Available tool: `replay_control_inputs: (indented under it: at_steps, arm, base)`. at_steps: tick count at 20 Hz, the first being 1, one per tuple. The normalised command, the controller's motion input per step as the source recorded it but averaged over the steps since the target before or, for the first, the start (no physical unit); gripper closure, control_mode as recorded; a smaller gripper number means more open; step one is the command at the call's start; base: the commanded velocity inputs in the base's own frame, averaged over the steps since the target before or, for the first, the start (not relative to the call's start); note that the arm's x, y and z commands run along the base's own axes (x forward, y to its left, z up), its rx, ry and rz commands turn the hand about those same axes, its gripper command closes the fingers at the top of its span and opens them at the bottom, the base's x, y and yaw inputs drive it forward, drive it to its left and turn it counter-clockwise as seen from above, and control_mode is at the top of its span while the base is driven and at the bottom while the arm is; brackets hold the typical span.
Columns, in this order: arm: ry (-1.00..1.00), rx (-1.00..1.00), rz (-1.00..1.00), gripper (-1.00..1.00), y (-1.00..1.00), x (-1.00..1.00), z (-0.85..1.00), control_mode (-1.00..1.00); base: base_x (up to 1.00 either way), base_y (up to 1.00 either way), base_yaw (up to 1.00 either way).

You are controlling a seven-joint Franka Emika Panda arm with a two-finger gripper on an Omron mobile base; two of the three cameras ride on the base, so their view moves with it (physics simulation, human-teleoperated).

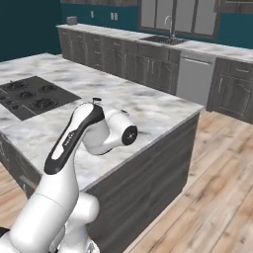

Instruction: Pick the juice from the counter and place it in the open cabinet.

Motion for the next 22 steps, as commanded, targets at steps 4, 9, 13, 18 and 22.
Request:
replay_control_inputs:
  at_steps: [4, 9, 13, 18, 22]
  arm:
    - [0.0, 0.0, 0.0, 1.0, 0.0, 0.0, 0.0, 1.0]
    - [0.0, 0.0, 0.0, 1.0, 0.0, 0.0, 0.0, 1.0]
    - [0.0, 0.0, 0.0, 1.0, 0.0, 0.0, 0.0, 1.0]
    - [0.0, 0.0, 0.0, 1.0, 0.0, 0.0, 0.0, 1.0]
    - [0.0, 0.0, 0.0, 1.0, 0.0, 0.0, 0.0, 1.0]
  base:
    - [0.74, -1.0, -0.1]
    - [0.73, -1.0, -0.14]
    - [0.11, -1.0, -0.03]
    - [0.04, -1.0, 0.0]
    - [0.62, -1.0, -0.04]
